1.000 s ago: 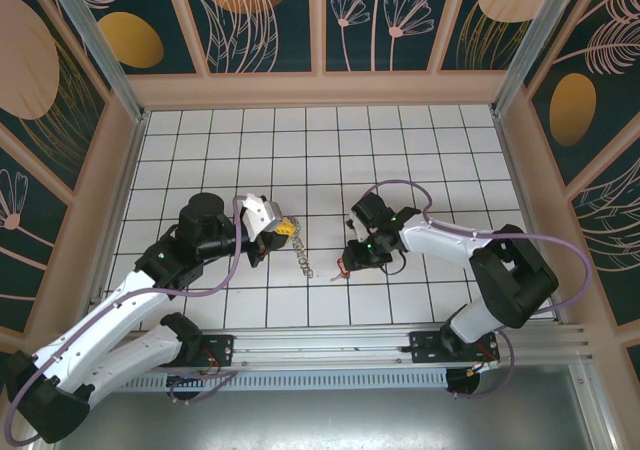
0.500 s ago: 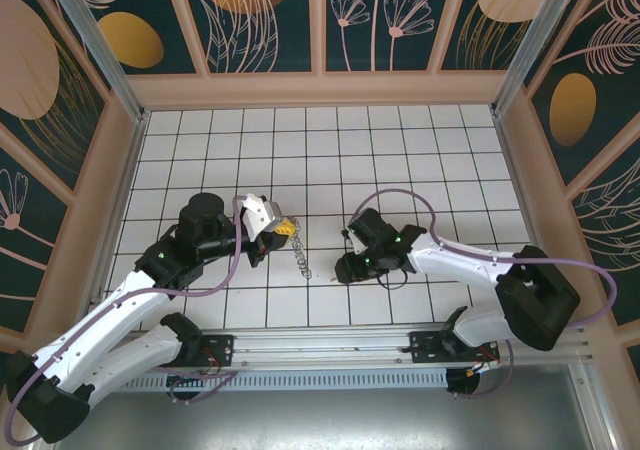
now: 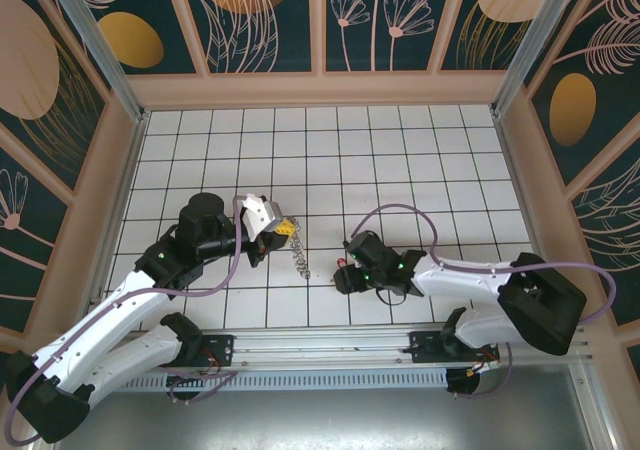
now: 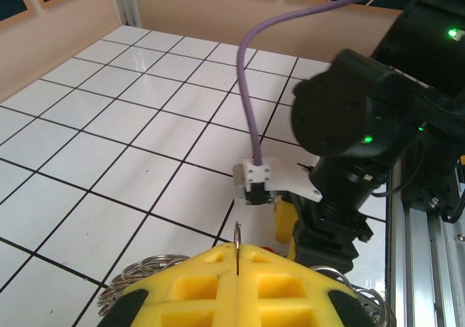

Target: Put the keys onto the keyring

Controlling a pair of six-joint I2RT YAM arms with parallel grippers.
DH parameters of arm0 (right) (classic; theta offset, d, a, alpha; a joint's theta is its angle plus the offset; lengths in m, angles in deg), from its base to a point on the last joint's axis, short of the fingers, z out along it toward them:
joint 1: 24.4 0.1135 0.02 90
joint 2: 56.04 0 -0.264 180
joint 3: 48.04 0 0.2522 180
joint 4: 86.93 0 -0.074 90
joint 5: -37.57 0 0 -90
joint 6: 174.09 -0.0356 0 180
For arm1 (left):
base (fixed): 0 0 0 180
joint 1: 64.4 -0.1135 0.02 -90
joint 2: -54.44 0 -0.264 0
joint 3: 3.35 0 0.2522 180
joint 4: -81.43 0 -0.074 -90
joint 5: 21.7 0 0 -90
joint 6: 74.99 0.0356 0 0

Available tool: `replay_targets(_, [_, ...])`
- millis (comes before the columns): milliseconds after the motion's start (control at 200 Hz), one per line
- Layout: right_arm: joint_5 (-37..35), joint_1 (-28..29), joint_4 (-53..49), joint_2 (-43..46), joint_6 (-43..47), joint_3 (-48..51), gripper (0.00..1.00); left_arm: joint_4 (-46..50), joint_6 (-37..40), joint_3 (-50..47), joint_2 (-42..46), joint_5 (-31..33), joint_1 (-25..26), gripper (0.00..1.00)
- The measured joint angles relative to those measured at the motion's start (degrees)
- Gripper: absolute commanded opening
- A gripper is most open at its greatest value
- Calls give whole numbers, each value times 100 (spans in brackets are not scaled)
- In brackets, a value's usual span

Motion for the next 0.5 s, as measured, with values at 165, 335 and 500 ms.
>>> replay_targets(165, [-435,310,540,503,-61,599,56,0,0,0,2,-2,0,0])
replay_targets(335, [-721,411,1084,846,-57,1040,52,0,-2,0,2,-17,0,0])
replay_targets(500, [-839,417,1447,892,-55,1231,46,0,-4,0,2,-22,0,0])
